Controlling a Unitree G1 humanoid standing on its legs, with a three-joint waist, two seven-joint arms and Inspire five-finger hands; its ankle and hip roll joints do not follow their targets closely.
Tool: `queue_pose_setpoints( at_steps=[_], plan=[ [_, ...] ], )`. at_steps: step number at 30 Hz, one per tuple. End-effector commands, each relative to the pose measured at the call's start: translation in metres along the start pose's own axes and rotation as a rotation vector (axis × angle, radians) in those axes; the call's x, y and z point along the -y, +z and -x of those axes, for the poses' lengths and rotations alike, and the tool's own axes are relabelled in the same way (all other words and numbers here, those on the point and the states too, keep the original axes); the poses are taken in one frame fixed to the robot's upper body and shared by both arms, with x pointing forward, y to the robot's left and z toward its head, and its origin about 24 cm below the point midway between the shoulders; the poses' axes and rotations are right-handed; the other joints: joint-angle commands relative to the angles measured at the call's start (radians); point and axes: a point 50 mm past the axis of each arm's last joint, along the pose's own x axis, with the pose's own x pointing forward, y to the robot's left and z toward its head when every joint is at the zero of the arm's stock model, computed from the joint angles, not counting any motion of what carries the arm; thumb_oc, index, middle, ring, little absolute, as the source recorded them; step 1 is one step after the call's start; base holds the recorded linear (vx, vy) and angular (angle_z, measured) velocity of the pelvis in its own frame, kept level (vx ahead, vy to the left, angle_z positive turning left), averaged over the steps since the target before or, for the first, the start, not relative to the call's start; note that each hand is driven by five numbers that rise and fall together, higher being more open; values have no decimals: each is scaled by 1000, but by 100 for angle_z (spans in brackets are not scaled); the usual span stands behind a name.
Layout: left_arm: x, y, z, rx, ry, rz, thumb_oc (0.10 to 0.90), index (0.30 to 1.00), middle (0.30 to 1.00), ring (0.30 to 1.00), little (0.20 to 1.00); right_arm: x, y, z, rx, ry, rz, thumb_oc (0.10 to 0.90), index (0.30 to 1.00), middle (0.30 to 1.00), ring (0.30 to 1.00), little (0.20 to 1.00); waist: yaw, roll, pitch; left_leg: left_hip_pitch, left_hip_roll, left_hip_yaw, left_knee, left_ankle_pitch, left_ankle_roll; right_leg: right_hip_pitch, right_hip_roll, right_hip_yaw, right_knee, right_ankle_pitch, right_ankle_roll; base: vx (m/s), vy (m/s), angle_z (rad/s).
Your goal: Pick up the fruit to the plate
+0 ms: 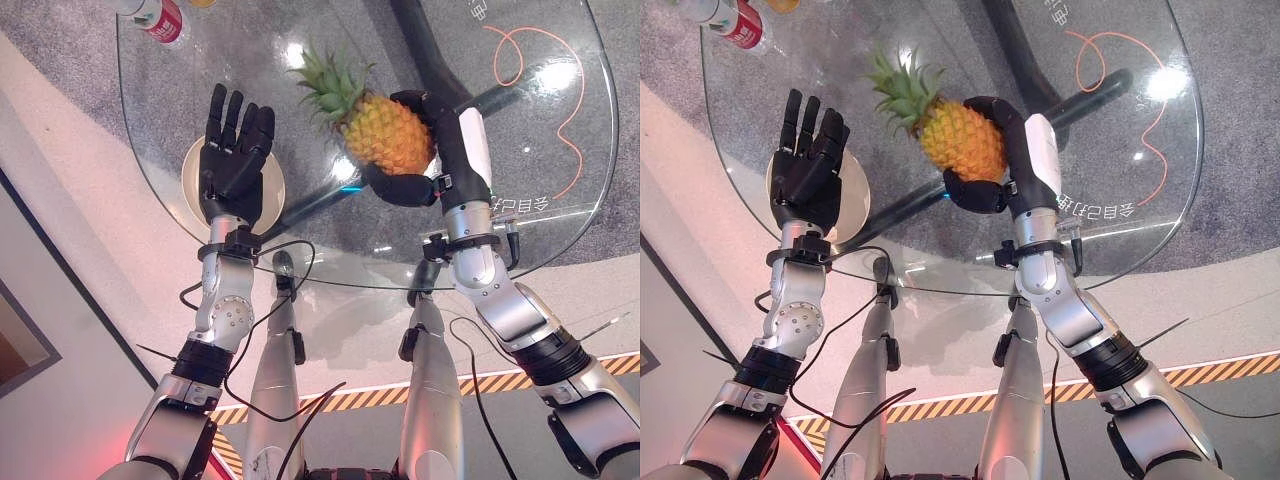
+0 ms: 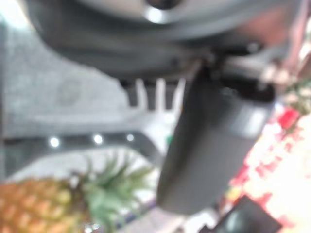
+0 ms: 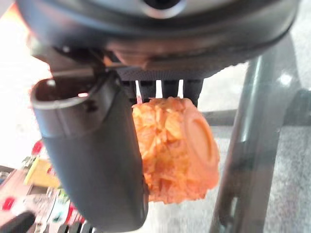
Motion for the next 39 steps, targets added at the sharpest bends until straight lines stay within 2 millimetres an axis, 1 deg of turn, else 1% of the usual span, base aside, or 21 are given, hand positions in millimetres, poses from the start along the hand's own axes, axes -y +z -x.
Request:
queue_pose_setpoints(
  at_steps=[1,5,11,21,30,39],
  plan=[
    [53,27,-12,117,-275,48,800,900,900,900,900,27,85,-10,427,-68,-96,100,300,300,300,200,5,-4,-6,19,7,-2,17,-19,-5,28,-13,-69,-5,66,10,0,0,0],
    [54,20,-9,76,-299,43,800,900,900,900,900,23,88,-8,441,-41,-103,100,300,300,300,200,7,-2,-6,26,5,-3,16,-25,-4,34,-13,-71,-3,61,11,0,0,0],
    [59,18,-10,52,-319,49,800,900,900,900,900,21,95,-8,462,-12,-113,100,300,300,300,200,6,-2,-6,11,3,-7,21,-20,-2,23,-12,-69,-6,68,8,0,0,0],
    [65,7,-9,-14,-333,32,800,900,900,900,900,15,104,-6,492,29,-148,100,300,300,300,200,8,-4,-6,17,4,-8,22,-24,-3,28,-12,-74,-3,63,11,0,0,0],
    [66,7,-10,-15,-326,50,800,900,900,900,900,8,110,-5,508,70,-164,100,300,300,300,200,10,0,-6,13,2,-7,21,-21,-3,26,-13,-75,-6,65,8,0,0,0],
    [72,1,-7,-60,-386,101,800,900,900,900,900,2,115,-4,518,118,-175,100,300,300,300,200,14,3,-6,20,1,-5,15,-18,-2,35,-13,-77,-11,68,7,0,0,0]
  ],
)
